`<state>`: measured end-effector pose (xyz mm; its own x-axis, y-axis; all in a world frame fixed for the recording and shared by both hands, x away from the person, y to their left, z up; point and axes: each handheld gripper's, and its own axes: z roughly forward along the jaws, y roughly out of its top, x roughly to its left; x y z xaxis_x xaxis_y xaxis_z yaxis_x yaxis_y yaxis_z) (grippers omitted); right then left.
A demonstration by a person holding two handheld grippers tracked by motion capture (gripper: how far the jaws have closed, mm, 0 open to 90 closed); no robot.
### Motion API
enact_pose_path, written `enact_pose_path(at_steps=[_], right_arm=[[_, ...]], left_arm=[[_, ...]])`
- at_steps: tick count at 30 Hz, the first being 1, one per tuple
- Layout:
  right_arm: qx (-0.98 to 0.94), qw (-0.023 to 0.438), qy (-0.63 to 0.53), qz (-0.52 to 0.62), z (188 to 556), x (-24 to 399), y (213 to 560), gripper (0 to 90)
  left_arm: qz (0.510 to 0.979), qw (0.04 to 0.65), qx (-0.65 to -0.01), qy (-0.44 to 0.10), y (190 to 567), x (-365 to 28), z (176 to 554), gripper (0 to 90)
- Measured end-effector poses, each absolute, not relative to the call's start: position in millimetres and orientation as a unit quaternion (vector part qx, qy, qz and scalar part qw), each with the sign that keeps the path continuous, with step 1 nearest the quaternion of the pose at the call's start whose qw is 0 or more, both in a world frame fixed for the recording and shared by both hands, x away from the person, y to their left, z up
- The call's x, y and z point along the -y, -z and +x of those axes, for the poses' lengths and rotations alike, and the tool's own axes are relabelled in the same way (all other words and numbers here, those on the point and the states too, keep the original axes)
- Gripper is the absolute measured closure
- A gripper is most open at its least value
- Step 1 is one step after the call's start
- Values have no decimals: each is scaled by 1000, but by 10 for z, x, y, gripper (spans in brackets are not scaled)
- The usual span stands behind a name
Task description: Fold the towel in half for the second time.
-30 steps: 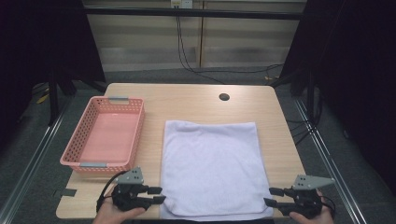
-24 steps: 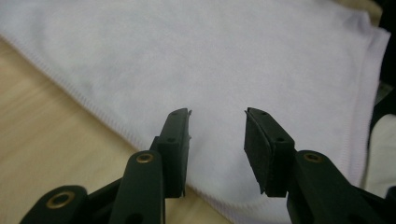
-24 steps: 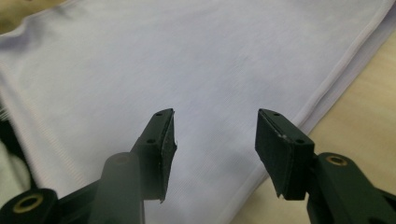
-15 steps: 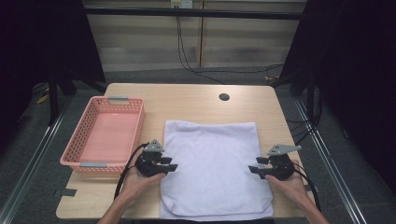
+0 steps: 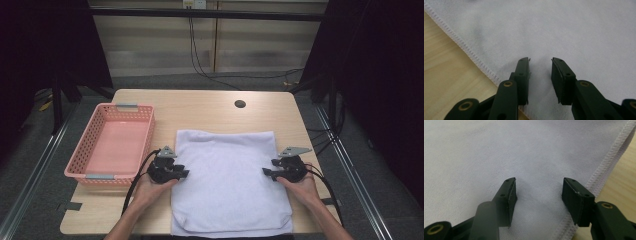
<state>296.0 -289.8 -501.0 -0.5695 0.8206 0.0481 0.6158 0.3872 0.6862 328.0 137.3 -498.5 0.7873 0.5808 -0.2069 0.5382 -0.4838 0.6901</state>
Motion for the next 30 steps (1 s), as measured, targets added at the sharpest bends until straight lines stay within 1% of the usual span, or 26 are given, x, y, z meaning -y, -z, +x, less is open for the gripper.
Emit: enact_pose_path(at_steps=[5,6,7,10,13,20,21,22,23,24,26,27,29,30], right_arm=[[-823,144,-334,437,2766,2968,4989,455],[-823,142,-336,436,2727,2976,4988,455],[-825,140,-333,435,2678,2991,4980,455],[-823,130,-338,438,2556,3042,4973,456],[-826,117,-337,437,2440,3080,4956,456],[-844,98,-320,420,2079,3017,4902,457],[-846,98,-314,419,2011,3015,4889,474],[-845,94,-318,420,1984,3019,4888,490],[-843,96,-318,423,1961,3035,4870,528],[-838,101,-327,426,1965,3053,4856,531],[-819,123,-352,436,2040,3121,4772,552],[-806,139,-366,443,2110,3162,4720,572],[-794,154,-384,446,2304,3233,4634,605],[-791,167,-382,448,2411,3254,4604,620]], left_arm=[[871,387,-303,-3,4965,-1370,3077,672],[874,382,-302,6,4950,-1356,3020,652],[878,377,-295,3,4941,-1341,2978,654],[884,378,-276,14,4936,-1336,2827,654],[881,381,-279,28,4938,-1374,2759,658],[890,370,-261,58,4898,-1409,2550,657],[889,369,-263,57,4886,-1412,2543,659],[887,375,-264,52,4867,-1420,2565,657],[883,382,-267,51,4856,-1422,2595,657],[878,392,-274,36,4830,-1429,2668,657],[870,401,-287,30,4806,-1428,2801,671],[866,404,-292,21,4799,-1414,2880,673],[862,408,-300,13,4798,-1377,3047,686],[860,408,-307,-2,4802,-1351,3142,685]])
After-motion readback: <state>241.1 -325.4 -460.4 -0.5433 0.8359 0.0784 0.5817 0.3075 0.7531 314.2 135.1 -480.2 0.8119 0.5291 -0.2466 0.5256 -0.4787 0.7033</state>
